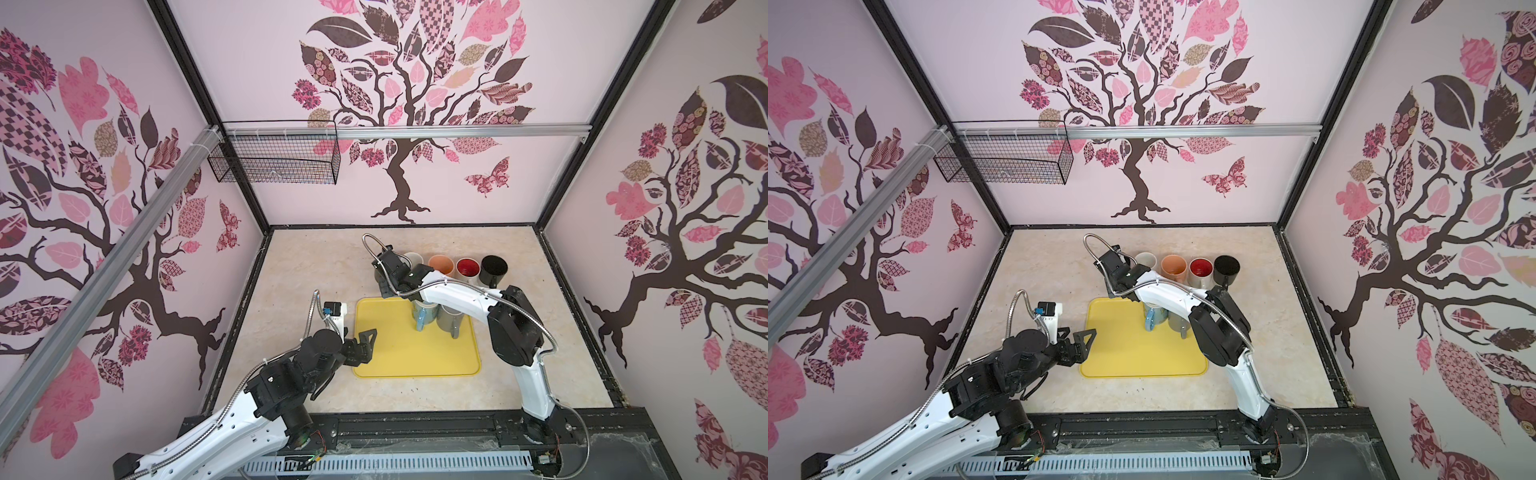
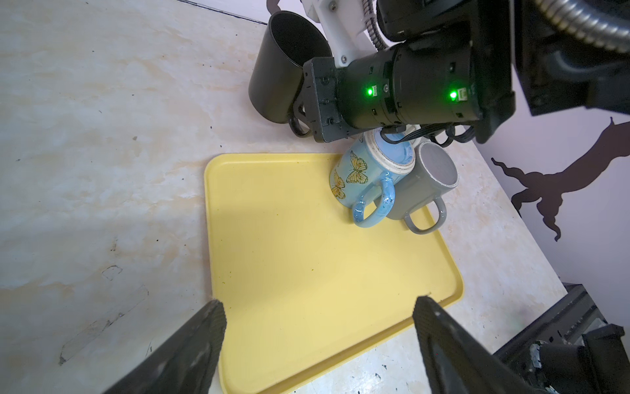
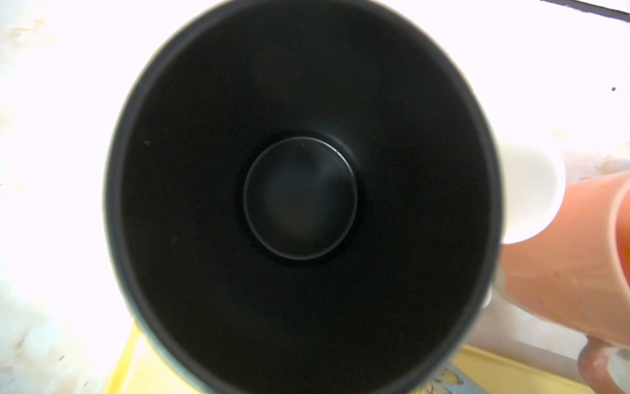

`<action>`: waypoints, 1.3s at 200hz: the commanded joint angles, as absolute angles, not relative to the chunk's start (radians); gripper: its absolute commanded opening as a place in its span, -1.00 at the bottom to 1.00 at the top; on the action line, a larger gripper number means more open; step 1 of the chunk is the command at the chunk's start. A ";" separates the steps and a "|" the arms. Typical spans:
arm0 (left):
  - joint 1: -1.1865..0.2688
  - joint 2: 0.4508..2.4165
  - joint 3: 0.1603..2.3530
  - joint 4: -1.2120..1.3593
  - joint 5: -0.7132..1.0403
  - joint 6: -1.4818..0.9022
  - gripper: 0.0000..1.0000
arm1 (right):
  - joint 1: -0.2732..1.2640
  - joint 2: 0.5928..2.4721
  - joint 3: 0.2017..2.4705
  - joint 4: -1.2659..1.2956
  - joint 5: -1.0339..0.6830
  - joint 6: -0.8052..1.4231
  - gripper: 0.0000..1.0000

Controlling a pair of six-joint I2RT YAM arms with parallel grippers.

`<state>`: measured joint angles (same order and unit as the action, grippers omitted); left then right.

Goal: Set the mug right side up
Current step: 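Carry the black mug beyond the tray and lower it upright beside the white mug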

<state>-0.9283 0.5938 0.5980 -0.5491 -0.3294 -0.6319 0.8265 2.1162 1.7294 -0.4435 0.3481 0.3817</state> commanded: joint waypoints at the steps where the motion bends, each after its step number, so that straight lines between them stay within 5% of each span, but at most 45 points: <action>1: -0.931 0.602 0.579 -0.550 -0.339 -0.636 0.78 | 0.811 2.149 1.784 -0.366 0.380 0.402 -1.00; 260: -0.930 0.509 0.566 -0.637 -0.367 -0.636 0.81 | 0.808 2.326 1.945 -0.466 0.439 0.449 -0.90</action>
<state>-0.9283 0.5198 0.5869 -0.6239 -0.3466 -0.6361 0.8097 2.3203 1.9076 -0.5049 0.3901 0.4339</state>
